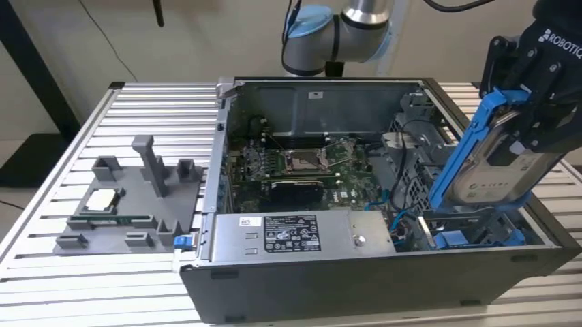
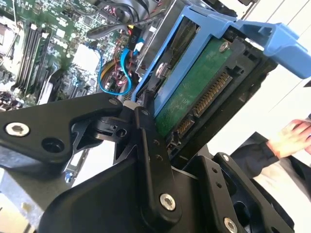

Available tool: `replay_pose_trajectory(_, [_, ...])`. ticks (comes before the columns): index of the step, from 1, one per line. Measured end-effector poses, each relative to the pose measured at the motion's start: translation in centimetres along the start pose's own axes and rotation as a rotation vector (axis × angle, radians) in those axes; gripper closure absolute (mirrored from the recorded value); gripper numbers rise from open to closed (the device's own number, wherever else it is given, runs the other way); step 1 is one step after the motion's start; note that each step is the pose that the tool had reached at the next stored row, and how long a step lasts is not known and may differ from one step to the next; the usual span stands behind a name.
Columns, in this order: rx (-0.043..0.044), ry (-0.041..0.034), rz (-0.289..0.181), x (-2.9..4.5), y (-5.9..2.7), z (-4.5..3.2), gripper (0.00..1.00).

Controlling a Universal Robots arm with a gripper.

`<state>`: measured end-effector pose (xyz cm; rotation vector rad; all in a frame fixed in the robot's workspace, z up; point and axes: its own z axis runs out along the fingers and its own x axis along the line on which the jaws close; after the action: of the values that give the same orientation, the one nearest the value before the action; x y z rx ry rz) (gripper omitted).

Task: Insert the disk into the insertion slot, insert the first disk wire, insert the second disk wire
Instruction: 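Insert the disk into the insertion slot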

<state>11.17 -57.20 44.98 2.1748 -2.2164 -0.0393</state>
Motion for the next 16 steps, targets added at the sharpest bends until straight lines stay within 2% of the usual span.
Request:
replay_pose_trajectory(9, [-0.0063, 0.0, 0.0, 0.41, -0.28, 1.2, 0.67])
replay_pose_trajectory(16, [-0.0076, 0.0001, 0.0, 0.43, -1.08, 2.43, 0.67])
